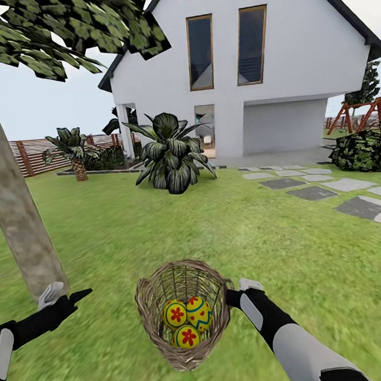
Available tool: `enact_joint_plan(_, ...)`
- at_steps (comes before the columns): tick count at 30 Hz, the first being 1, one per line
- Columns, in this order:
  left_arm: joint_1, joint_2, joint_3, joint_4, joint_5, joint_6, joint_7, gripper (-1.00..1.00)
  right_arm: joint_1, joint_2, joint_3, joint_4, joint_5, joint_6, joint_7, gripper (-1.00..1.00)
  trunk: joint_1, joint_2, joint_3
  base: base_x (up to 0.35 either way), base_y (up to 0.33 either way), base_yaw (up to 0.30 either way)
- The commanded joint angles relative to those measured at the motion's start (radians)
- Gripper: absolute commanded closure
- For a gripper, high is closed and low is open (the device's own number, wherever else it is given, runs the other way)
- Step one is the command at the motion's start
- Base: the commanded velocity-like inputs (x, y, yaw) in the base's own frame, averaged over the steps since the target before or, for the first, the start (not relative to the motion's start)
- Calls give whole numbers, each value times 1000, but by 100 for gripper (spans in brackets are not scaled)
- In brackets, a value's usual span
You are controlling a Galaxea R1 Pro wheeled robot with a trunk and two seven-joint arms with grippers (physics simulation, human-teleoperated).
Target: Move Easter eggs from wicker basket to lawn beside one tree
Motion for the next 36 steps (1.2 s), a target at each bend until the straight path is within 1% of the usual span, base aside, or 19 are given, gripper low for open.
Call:
enact_joint_plan(1,-1,0,2,0,-1,4,-4,-100,-1,0,-4,-3,-12,3,-5,100,4,-8,-4,0,0,0)
enact_joint_plan(6,-1,0,0,0,-2,4,-4,-100,-1,-1,-5,-3,-15,3,-4,100,23,-43,-25,0,0,0)
enact_joint_plan(36,-1,-1,0,0,-3,4,-4,-100,-1,0,-4,-2,-15,4,-4,100,138,-253,-168,0,0,0)
